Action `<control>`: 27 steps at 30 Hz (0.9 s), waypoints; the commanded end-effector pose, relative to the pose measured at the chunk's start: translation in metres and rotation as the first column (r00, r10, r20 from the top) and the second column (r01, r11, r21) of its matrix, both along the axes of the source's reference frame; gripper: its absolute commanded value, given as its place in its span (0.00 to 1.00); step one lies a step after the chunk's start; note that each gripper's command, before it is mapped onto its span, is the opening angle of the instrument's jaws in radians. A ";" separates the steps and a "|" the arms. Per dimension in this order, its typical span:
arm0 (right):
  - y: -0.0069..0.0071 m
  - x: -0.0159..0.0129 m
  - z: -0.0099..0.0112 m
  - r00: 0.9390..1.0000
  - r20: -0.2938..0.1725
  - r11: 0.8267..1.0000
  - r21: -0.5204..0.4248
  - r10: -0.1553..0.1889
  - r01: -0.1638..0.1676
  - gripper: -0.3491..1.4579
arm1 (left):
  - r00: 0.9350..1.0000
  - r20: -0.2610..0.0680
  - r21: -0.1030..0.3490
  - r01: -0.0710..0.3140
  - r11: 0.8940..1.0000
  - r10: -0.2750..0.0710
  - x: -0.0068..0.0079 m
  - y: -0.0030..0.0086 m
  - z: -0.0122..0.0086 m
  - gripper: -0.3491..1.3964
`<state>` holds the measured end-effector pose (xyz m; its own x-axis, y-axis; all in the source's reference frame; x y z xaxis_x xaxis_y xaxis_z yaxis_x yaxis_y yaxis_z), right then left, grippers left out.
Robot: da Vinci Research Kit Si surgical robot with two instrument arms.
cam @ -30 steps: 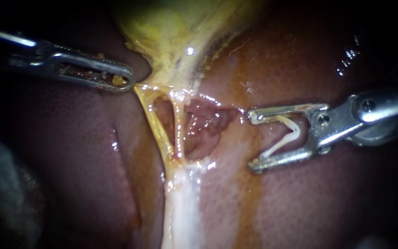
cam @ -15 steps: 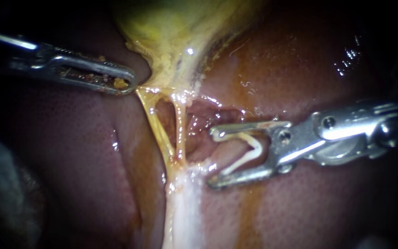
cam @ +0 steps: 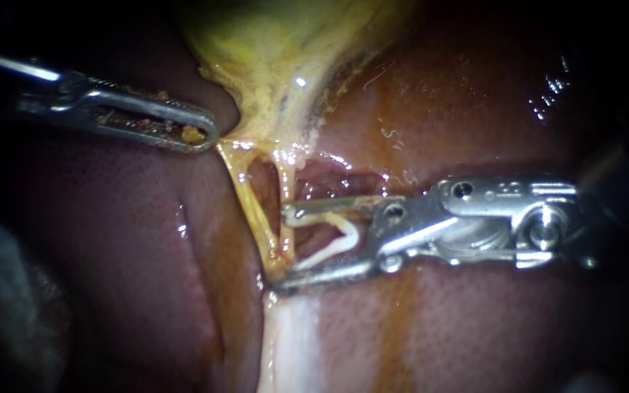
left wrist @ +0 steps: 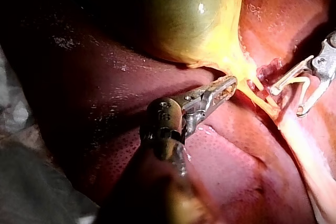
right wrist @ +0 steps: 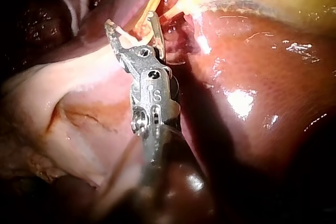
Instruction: Clipping first clip left tube
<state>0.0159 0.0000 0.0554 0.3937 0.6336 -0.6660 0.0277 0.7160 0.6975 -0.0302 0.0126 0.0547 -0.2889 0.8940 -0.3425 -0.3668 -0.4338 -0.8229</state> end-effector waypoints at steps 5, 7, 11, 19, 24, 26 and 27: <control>0.0000 0.0006 0.0012 1.000 0.005 1.000 0.020 0.002 -0.003 0.47 | 1.000 -0.001 0.000 0.001 1.000 -0.001 0.0000 0.0000 -0.0001 0.00; -0.0001 0.0006 0.0018 1.000 0.008 1.000 0.028 0.002 -0.002 0.47 | 1.000 -0.001 0.000 0.001 1.000 -0.001 0.0000 0.0000 -0.0001 0.00; -0.0004 0.0007 0.0031 1.000 0.012 0.999 0.032 0.001 -0.001 0.47 | 1.000 -0.001 0.000 0.002 1.000 -0.002 0.0000 -0.0001 -0.0002 0.00; -0.0009 0.0007 0.0051 1.000 0.015 0.999 0.046 -0.009 0.008 0.47 | 1.000 0.000 0.002 0.000 1.000 0.000 -0.0001 -0.0001 -0.0003 0.00; -0.0013 0.0011 0.0060 1.000 0.011 0.999 0.042 -0.020 0.019 0.47 | 1.000 0.000 0.002 0.001 1.000 -0.001 -0.0001 -0.0001 -0.0003 0.00; -0.0015 0.0017 0.0064 1.000 0.008 0.999 0.042 -0.030 0.030 0.47 | 1.000 0.000 0.002 0.001 1.000 -0.001 -0.0002 -0.0001 -0.0004 0.00; -0.0016 0.0020 0.0065 0.999 0.006 0.998 0.042 -0.036 0.035 0.47 | 1.000 -0.001 0.002 0.001 1.000 -0.001 -0.0002 -0.0001 -0.0004 0.00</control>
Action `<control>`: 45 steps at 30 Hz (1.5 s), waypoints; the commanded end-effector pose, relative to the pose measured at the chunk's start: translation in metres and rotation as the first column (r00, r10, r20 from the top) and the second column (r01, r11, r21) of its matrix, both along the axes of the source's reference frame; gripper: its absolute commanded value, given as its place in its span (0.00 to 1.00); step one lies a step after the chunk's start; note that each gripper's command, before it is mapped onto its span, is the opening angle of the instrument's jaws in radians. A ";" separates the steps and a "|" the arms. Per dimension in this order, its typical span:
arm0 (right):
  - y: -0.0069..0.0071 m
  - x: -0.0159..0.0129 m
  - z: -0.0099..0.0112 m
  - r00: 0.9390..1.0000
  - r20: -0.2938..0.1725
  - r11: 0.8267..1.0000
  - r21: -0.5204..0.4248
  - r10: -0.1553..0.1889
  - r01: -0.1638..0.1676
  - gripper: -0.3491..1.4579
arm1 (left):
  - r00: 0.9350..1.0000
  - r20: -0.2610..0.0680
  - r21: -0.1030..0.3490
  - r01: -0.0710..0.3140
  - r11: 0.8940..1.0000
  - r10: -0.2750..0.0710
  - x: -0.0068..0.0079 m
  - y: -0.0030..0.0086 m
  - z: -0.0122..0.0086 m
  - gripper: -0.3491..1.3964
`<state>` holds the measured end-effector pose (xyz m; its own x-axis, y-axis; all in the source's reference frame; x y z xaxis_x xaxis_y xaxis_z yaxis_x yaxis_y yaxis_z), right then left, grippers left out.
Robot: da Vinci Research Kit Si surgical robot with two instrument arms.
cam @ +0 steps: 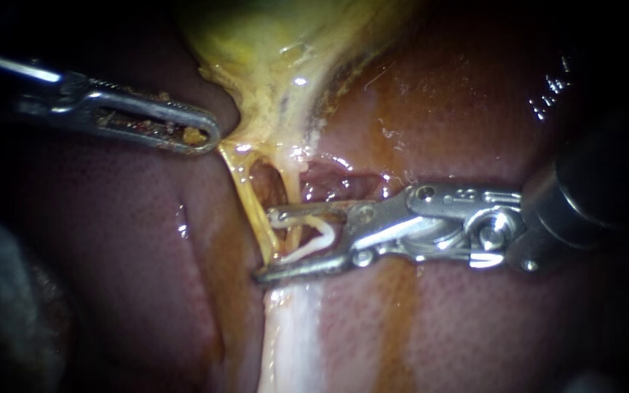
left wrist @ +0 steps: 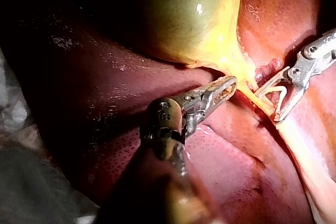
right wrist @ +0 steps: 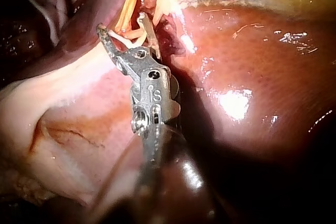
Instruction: Clipping first clip left tube
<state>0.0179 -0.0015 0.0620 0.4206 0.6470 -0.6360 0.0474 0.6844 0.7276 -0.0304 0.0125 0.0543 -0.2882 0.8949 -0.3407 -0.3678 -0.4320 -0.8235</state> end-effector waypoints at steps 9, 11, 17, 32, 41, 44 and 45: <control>-0.0015 0.0027 0.0000 0.998 -0.048 0.999 -0.001 -0.043 0.043 0.47 | 1.000 0.000 0.000 0.001 1.000 -0.001 -0.0001 0.0000 0.0000 0.00; -0.0017 0.0030 -0.0003 0.997 -0.058 0.999 0.001 -0.045 0.045 0.47 | 1.000 0.001 0.002 -0.001 1.000 0.001 -0.0002 0.0000 0.0000 0.00; -0.0023 0.0034 -0.0026 0.995 -0.091 0.999 0.013 -0.050 0.052 0.47 | 1.000 0.001 0.002 -0.001 1.000 0.001 -0.0002 0.0000 0.0000 0.00; -0.0024 0.0035 -0.0066 0.985 -0.155 0.995 0.037 -0.081 0.088 0.40 | 1.000 0.001 0.002 -0.001 1.000 0.001 -0.0002 0.0001 0.0001 0.00; -0.0009 0.0021 -0.0075 0.992 -0.113 0.991 0.117 -0.048 0.062 0.10 | 1.000 0.001 0.002 -0.001 1.000 0.001 -0.0002 0.0001 0.0001 0.00; -0.0009 0.0021 -0.0075 0.994 -0.097 0.987 0.149 -0.043 0.058 0.03 | 1.000 0.001 0.002 -0.001 1.000 0.001 -0.0002 0.0001 0.0001 0.00; -0.0009 0.0021 -0.0075 0.995 -0.090 0.985 0.165 -0.040 0.055 0.00 | 1.000 0.001 0.002 -0.001 1.000 0.001 -0.0002 0.0001 0.0001 0.00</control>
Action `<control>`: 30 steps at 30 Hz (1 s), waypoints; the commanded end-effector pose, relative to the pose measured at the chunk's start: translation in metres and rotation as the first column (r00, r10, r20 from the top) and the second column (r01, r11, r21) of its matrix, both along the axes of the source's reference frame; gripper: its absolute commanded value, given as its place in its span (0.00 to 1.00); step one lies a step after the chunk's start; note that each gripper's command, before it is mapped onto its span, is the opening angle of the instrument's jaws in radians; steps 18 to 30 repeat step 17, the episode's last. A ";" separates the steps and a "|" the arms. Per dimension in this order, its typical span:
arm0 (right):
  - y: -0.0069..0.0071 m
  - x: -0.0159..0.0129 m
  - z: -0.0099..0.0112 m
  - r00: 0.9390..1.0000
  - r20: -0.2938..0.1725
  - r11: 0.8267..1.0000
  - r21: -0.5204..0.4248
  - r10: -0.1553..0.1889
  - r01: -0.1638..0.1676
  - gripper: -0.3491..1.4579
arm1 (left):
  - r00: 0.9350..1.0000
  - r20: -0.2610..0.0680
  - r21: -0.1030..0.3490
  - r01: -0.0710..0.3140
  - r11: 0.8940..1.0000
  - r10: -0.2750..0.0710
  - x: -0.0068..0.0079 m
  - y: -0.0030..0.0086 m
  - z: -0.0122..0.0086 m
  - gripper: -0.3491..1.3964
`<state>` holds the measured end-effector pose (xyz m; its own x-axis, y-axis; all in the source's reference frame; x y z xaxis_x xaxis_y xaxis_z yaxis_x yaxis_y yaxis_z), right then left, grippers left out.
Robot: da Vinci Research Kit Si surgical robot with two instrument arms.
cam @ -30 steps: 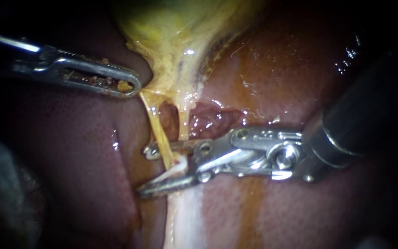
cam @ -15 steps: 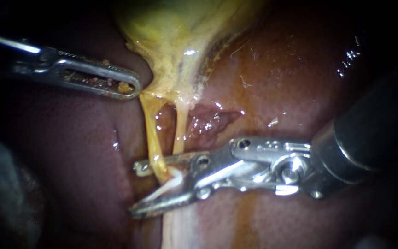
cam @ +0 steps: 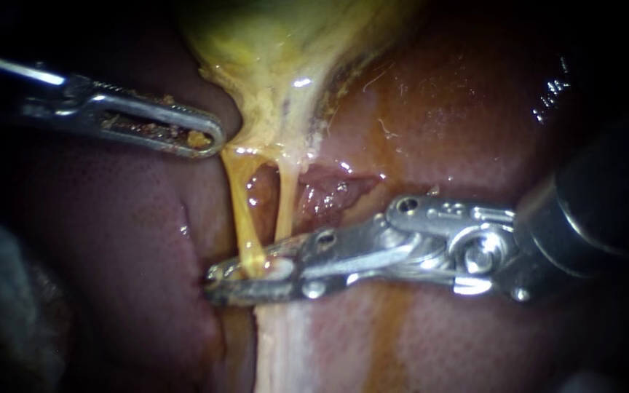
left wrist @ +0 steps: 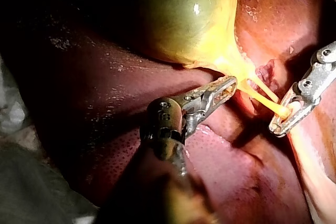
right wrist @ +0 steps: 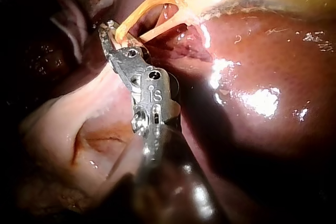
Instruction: Clipping first clip left tube
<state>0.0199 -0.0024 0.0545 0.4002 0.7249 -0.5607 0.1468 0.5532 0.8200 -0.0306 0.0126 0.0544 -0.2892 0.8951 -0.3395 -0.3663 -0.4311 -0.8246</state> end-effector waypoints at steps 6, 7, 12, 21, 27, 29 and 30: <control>-0.0004 -0.0005 -0.0003 0.999 0.040 1.000 0.021 -0.011 0.010 0.00 | 1.000 0.000 0.000 0.000 1.000 0.000 0.0000 0.0000 0.0000 0.00; -0.0004 -0.0005 -0.0003 0.999 0.039 1.000 0.021 -0.011 0.010 0.00 | 1.000 0.000 0.000 0.000 1.000 0.000 0.0000 0.0000 0.0000 0.00; -0.0004 -0.0004 -0.0002 0.999 0.042 1.000 0.020 -0.012 0.011 0.00 | 1.000 0.000 0.000 0.000 1.000 0.000 0.0000 0.0000 0.0001 0.00; -0.0003 -0.0004 -0.0001 0.999 0.040 1.000 0.021 -0.010 0.009 0.00 | 1.000 0.000 0.000 0.000 1.000 0.000 0.0000 0.0000 0.0001 0.00; -0.0003 -0.0004 -0.0001 0.999 0.040 1.000 0.021 -0.010 0.009 0.00 | 1.000 0.000 0.000 0.000 1.000 0.000 0.0000 0.0000 0.0001 0.00; -0.0003 -0.0004 -0.0001 0.999 0.040 1.000 0.021 -0.010 0.009 0.00 | 1.000 0.000 0.000 0.000 1.000 0.000 0.0000 0.0000 0.0001 0.00; -0.0003 -0.0004 -0.0001 0.999 0.040 1.000 0.021 -0.010 0.009 0.00 | 1.000 0.000 0.000 0.000 1.000 0.000 0.0000 0.0000 0.0001 0.00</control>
